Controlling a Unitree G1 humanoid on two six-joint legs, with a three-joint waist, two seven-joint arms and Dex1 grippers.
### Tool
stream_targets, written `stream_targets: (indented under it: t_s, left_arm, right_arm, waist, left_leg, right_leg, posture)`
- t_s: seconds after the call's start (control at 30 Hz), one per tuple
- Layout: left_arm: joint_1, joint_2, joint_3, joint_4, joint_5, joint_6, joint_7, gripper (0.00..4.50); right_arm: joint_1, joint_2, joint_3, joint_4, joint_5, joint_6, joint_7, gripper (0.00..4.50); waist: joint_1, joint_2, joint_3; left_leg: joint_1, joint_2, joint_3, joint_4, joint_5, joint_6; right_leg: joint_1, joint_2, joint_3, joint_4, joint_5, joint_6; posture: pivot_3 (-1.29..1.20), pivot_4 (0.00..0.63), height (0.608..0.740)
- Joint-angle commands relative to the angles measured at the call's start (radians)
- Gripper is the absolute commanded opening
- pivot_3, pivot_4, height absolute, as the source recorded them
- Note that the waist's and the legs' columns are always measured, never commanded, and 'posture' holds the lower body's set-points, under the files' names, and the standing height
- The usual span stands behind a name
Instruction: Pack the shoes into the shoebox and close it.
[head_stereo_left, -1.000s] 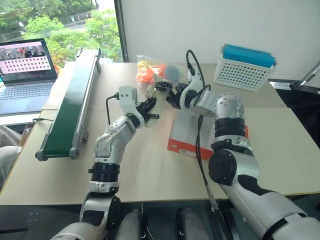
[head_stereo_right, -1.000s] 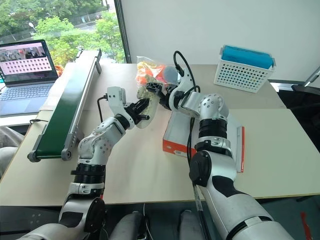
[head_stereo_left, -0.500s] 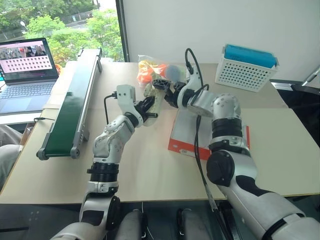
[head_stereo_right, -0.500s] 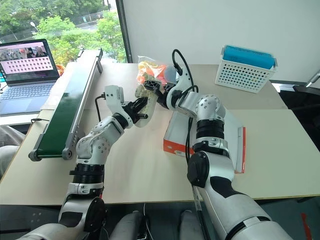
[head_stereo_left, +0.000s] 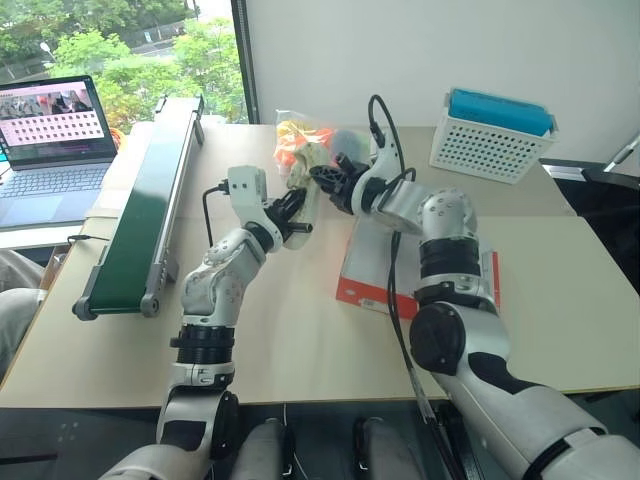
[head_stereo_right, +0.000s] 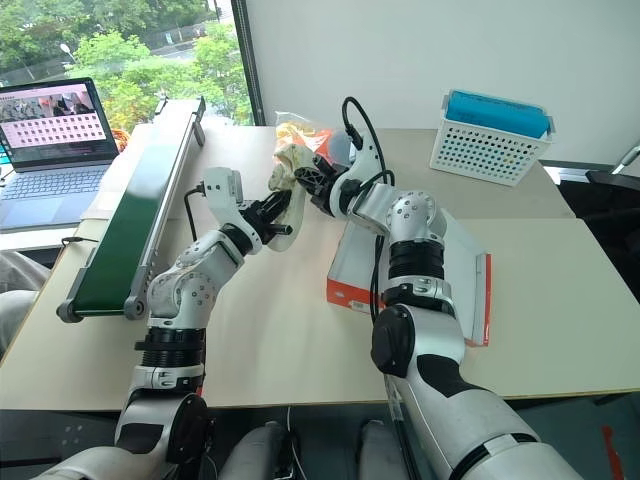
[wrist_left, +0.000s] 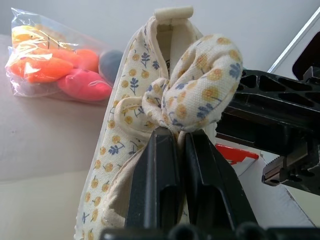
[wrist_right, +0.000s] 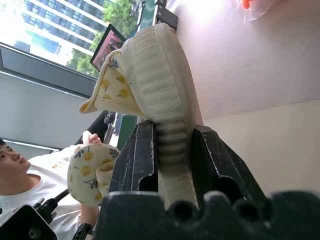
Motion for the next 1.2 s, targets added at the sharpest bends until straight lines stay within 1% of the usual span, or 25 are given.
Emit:
stream_targets:
  t_s: [0.03, 0.17, 0.2, 0.23, 0.3, 0.33, 0.47, 0.57, 0.67, 0.77, 0.93, 1.03, 1.17, 1.2]
  left_arm:
    - [-0.008, 0.001, -0.034, -0.045, 0.004, 0.024, -0.012, 0.00]
    - [0.005, 0.020, -0.063, -0.050, 0.044, 0.006, -0.020, 0.00]
    - [0.008, 0.021, -0.065, -0.053, 0.049, 0.000, -0.022, 0.79]
    - [0.010, 0.024, -0.070, -0.054, 0.060, -0.009, -0.023, 1.00]
    - [0.014, 0.036, -0.089, -0.062, 0.076, -0.026, -0.047, 1.83]
    - [0.017, 0.038, -0.091, -0.069, 0.072, -0.022, -0.057, 2.12]
    - [0.029, 0.037, -0.088, -0.097, 0.067, -0.019, -0.076, 2.12]
    - [0.040, 0.045, -0.092, -0.127, 0.068, -0.015, -0.086, 2.12]
    - [0.054, 0.050, -0.099, -0.161, 0.066, -0.009, -0.091, 2.12]
    - [0.091, 0.090, -0.142, -0.209, 0.084, -0.045, -0.161, 2.12]
    - [0.165, 0.202, -0.230, -0.275, 0.125, -0.150, -0.331, 2.12]
    - [0.196, 0.285, -0.272, -0.278, 0.122, -0.188, -0.470, 2.12]
    - [0.203, 0.297, -0.300, -0.249, 0.138, -0.223, -0.506, 2.12]
    - [0.204, 0.296, -0.310, -0.244, 0.146, -0.232, -0.513, 2.12]
  right_arm:
    - [-0.018, 0.029, -0.002, -0.061, 0.064, -0.023, 0.012, 0.49]
    - [-0.022, 0.037, -0.012, -0.079, 0.073, -0.034, 0.004, 0.48]
    - [-0.024, 0.038, -0.012, -0.083, 0.073, -0.036, 0.002, 0.48]
    - [-0.025, 0.037, -0.014, -0.087, 0.074, -0.039, 0.000, 0.47]
    - [-0.024, 0.034, -0.016, -0.097, 0.071, -0.051, -0.008, 0.46]
    - [-0.021, 0.031, -0.014, -0.104, 0.062, -0.065, -0.011, 0.46]
    - [-0.004, -0.003, 0.020, -0.125, 0.004, -0.119, -0.023, 0.46]
    - [-0.004, -0.063, 0.027, -0.119, -0.030, -0.151, -0.047, 0.46]
    - [-0.011, -0.141, 0.018, -0.109, -0.048, -0.140, -0.095, 0.46]
    - [-0.016, -0.237, 0.045, -0.128, -0.069, -0.017, -0.136, 0.46]
    - [-0.019, -0.326, -0.020, -0.166, -0.031, 0.238, -0.243, 0.46]
    - [-0.013, -0.393, -0.044, -0.202, -0.059, 0.441, -0.287, 0.46]
    - [-0.003, -0.432, -0.048, -0.206, -0.104, 0.547, -0.296, 0.46]
    - [0.004, -0.442, -0.039, -0.204, -0.118, 0.563, -0.290, 0.46]
  waist:
    - [0.000, 0.000, 0.000]
    - [-0.001, 0.000, 0.000]
    - [-0.001, 0.000, 0.000]
    - [-0.001, 0.000, 0.000]
    - [0.000, 0.000, 0.000]
    - [0.000, 0.000, 0.000]
    - [0.003, 0.000, 0.000]
    - [0.004, 0.000, 0.000]
    - [0.004, 0.000, 0.000]
    - [0.004, 0.001, 0.000]
    - [-0.006, 0.001, 0.001]
    - [-0.005, 0.003, 0.001]
    - [0.000, 0.004, 0.002]
    - [0.001, 0.004, 0.002]
  left_leg:
    - [0.000, 0.000, 0.000, 0.000, 0.000, 0.000]
    - [0.000, 0.000, 0.000, 0.000, 0.000, 0.000]
    - [0.000, 0.000, 0.000, 0.000, 0.000, 0.000]
    - [0.000, 0.000, 0.000, 0.000, 0.000, 0.000]
    - [0.000, 0.000, 0.000, 0.000, 0.000, 0.000]
    - [-0.001, 0.000, 0.000, 0.000, 0.000, 0.000]
    - [-0.002, 0.000, 0.000, 0.000, 0.000, 0.000]
    - [-0.002, 0.000, 0.000, 0.000, 0.000, 0.000]
    - [-0.002, 0.000, 0.000, 0.000, 0.000, 0.000]
    - [-0.003, 0.000, 0.000, 0.000, 0.000, 0.000]
    - [-0.004, 0.000, 0.003, -0.001, 0.000, 0.000]
    - [-0.004, 0.001, 0.006, -0.001, 0.001, 0.000]
    - [-0.004, 0.001, 0.007, -0.001, 0.000, 0.003]
    - [-0.004, 0.001, 0.007, -0.001, -0.002, 0.008]
  right_leg:
    - [0.000, 0.000, 0.000, 0.000, 0.000, 0.000]
    - [0.000, 0.000, 0.000, 0.000, 0.000, 0.000]
    - [0.000, 0.000, 0.000, 0.000, 0.000, 0.000]
    - [0.000, 0.000, 0.000, 0.000, 0.000, 0.000]
    - [-0.001, 0.000, 0.000, 0.000, 0.000, 0.000]
    - [-0.001, 0.000, 0.000, 0.000, 0.000, 0.000]
    - [-0.001, 0.000, 0.000, 0.000, 0.000, 0.000]
    - [-0.002, 0.000, 0.000, 0.000, 0.000, 0.000]
    - [-0.002, 0.000, 0.000, 0.000, 0.000, 0.000]
    - [-0.003, 0.000, 0.000, 0.000, 0.000, 0.000]
    - [-0.007, 0.000, 0.003, 0.001, 0.000, 0.000]
    - [-0.011, 0.000, 0.005, 0.000, 0.000, 0.000]
    - [-0.011, 0.000, 0.007, -0.001, 0.000, -0.001]
    - [-0.011, 0.000, 0.007, -0.001, 0.001, -0.001]
  posture:
    - [0.00, 0.150, 0.705]
    - [0.00, 0.150, 0.705]
    - [0.00, 0.150, 0.705]
    - [0.00, 0.150, 0.705]
    - [0.00, 0.150, 0.705]
    - [0.00, 0.150, 0.705]
    - [0.00, 0.150, 0.705]
    - [0.00, 0.150, 0.705]
    - [0.00, 0.150, 0.705]
    - [0.00, 0.150, 0.705]
    - [0.00, 0.150, 0.705]
    - [0.00, 0.150, 0.705]
    - [0.00, 0.150, 0.705]
    - [0.00, 0.150, 0.705]
